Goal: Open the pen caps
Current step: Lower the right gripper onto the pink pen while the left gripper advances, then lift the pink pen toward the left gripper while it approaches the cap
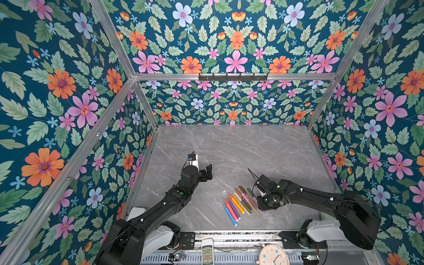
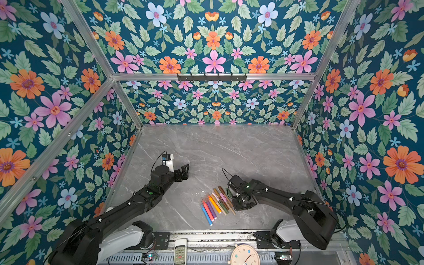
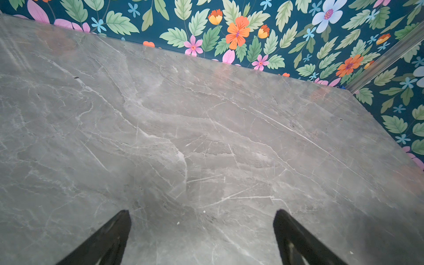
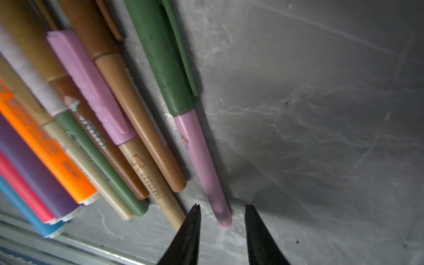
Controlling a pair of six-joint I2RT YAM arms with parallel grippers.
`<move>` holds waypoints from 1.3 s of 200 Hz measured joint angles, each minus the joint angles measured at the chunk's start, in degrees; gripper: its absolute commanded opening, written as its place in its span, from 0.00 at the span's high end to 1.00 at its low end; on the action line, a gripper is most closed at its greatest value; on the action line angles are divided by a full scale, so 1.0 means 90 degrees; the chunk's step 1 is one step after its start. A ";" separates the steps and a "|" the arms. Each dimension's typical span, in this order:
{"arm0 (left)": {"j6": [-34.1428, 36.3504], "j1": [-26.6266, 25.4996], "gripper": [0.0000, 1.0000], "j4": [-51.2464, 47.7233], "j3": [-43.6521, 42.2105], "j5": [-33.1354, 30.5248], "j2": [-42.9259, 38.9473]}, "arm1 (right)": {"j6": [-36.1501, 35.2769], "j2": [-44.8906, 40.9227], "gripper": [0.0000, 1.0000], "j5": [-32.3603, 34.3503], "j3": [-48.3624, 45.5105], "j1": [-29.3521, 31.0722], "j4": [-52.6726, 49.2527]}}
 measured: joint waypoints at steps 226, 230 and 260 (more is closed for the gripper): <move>-0.1321 -0.0019 0.22 -0.0180 0.1494 0.2669 0.1960 | -0.1489 0.0277 0.88 -0.0695 0.2322 -0.0170 -0.0852; -0.1489 -0.0044 0.22 -0.0100 0.1486 0.2790 0.2011 | -0.1513 0.0311 0.88 -0.0782 0.2368 -0.0175 -0.0850; -0.2625 -0.0299 0.25 0.0532 0.1477 0.3424 0.2378 | -0.1528 0.0617 0.88 -0.1195 0.2623 -0.0185 -0.0753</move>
